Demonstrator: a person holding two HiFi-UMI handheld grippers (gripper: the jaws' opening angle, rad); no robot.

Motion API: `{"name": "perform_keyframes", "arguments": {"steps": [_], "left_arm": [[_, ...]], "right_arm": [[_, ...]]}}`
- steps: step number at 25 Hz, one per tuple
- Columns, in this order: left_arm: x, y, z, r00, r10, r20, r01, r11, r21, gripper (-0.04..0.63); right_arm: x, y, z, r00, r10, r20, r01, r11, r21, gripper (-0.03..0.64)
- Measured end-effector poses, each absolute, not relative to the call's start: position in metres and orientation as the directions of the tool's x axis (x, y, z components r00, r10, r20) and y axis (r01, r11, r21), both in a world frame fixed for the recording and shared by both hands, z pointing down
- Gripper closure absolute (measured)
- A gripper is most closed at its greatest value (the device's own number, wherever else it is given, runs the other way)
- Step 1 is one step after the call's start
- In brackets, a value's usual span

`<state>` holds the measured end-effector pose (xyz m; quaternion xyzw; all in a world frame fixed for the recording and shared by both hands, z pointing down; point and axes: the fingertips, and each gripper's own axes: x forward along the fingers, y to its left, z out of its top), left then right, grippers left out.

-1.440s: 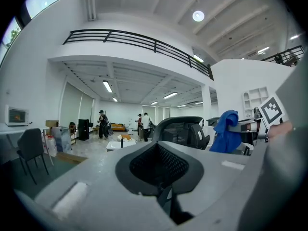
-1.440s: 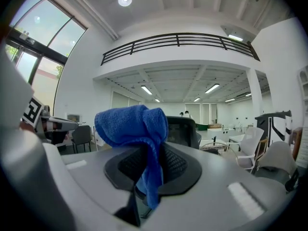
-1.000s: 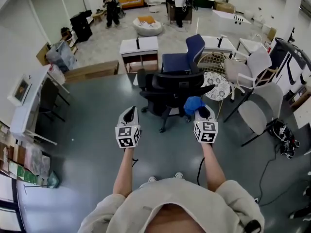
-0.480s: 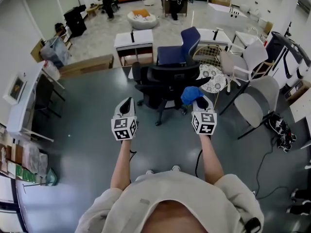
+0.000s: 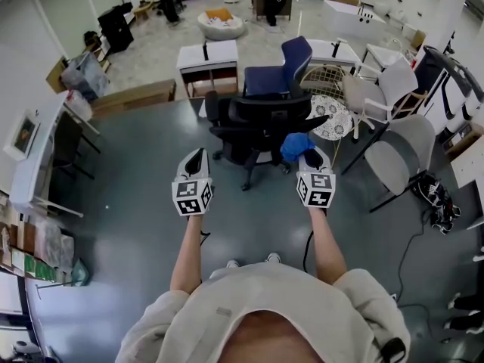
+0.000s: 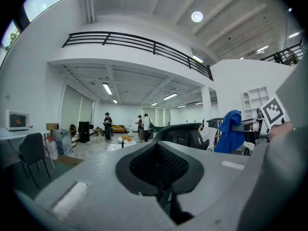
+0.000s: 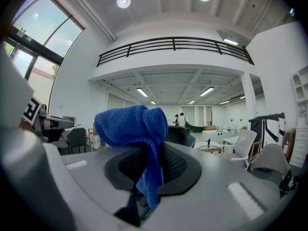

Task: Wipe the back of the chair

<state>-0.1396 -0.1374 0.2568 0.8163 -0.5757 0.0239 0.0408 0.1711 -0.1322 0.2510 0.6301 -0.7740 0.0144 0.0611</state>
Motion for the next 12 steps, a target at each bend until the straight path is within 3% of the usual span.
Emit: {"name": "perform_keyframes", "arguments": {"steps": [12], "left_arm": [[-0.137,-0.1415,0.2643,0.35,-0.932,0.097,-0.937,-0.347,0.049,0.591]], "right_arm": [[0.1693,-0.1316,0.2622,-0.2,-0.97,0.141,-0.975,0.211,0.066,0.552]]}}
